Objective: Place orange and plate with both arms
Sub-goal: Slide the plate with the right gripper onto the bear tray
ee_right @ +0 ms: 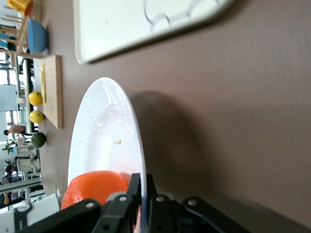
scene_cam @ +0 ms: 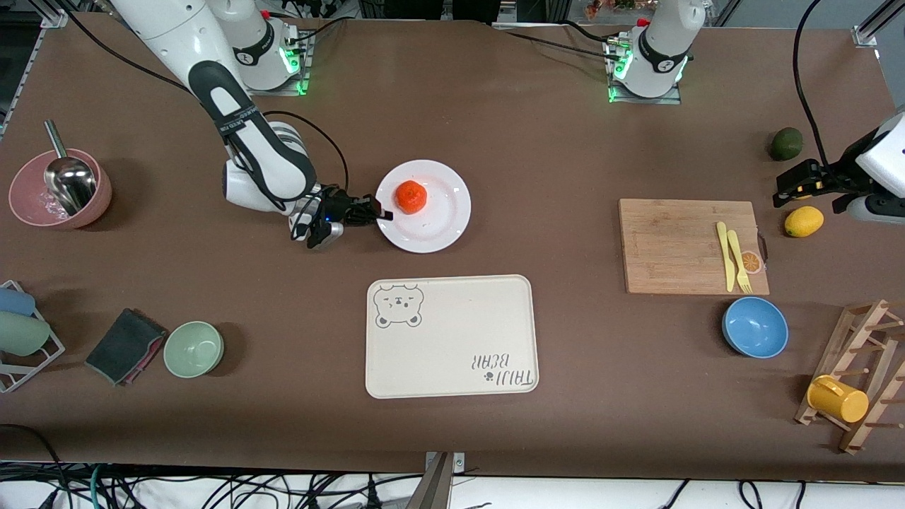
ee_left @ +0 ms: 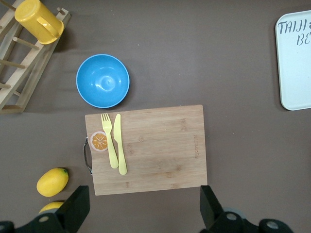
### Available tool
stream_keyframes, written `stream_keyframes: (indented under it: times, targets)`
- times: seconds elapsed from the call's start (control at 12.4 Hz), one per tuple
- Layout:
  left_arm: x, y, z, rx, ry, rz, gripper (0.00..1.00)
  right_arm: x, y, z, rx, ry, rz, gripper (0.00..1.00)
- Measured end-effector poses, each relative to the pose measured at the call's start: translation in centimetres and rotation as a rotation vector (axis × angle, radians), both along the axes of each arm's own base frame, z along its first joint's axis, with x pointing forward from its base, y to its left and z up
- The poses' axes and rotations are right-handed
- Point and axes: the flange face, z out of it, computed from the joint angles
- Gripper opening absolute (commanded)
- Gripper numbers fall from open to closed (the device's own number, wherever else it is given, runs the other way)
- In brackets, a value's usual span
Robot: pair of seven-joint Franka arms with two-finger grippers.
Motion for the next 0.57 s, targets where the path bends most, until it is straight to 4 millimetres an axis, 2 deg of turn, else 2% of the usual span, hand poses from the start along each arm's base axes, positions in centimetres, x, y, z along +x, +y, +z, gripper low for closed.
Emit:
stream_keyframes:
  times: [0.32,0.4,0.57]
  targets:
    - [0.0,0.0,-0.1,0.000,0.001,-0.001,1.00,5.7,0.9,4.0,0.053,-0.079,-0.063,0.00]
    - [0.0,-0.1,-0.1,0.000,0.002,-0.001,1.00,7.8,1.3,4.4,0.073,-0.081,-0.089,0.00]
    - [0.0,-0.1,-0.2,0.000,0.003,-0.001,1.00,12.2,2.2,3.9,0.089,-0.054,-0.123,0.00]
